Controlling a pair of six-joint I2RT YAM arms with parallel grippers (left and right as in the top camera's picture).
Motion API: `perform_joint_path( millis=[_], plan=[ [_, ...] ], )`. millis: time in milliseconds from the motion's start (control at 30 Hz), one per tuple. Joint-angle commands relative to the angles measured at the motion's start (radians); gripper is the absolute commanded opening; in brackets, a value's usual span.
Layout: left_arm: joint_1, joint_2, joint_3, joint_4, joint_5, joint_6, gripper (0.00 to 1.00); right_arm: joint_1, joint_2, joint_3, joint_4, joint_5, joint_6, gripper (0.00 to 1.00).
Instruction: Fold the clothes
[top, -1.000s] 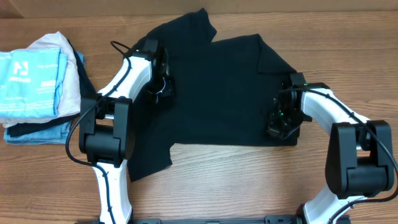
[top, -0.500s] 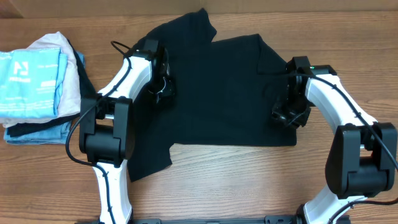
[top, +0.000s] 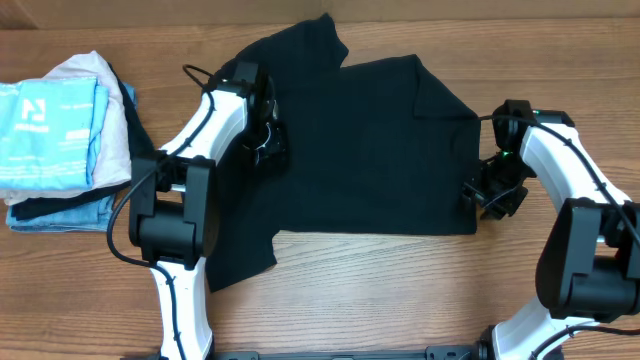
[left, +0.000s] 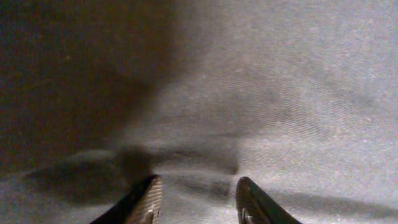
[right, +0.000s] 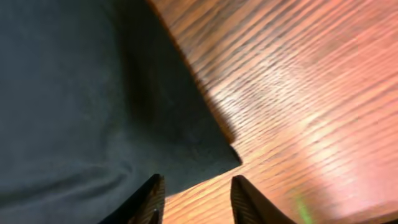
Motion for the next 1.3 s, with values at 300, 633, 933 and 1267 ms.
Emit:
perform_joint_path(
  millis=[300,633,933,1267],
  plan=[
    [0.002,0.071,-0.023,0.006,-0.062,0.005,0.84,-0.106,-0.038,-0.229,0.158,-0.233,-0.193,0.64],
    [-0.001,0.042,0.192,-0.140,-0.065,0.005,0.97,-0.116,-0.039,-0.249,0.230,-0.234,-0.193,0.04],
    [0.000,0.042,0.246,-0.227,-0.146,0.008,1.00,-0.084,-0.061,-0.058,0.133,-0.399,-0.183,0.04],
    [-0.001,0.042,0.246,-0.249,-0.173,0.008,1.00,-0.008,-0.061,-0.058,0.498,-0.416,0.023,0.04]
  ],
)
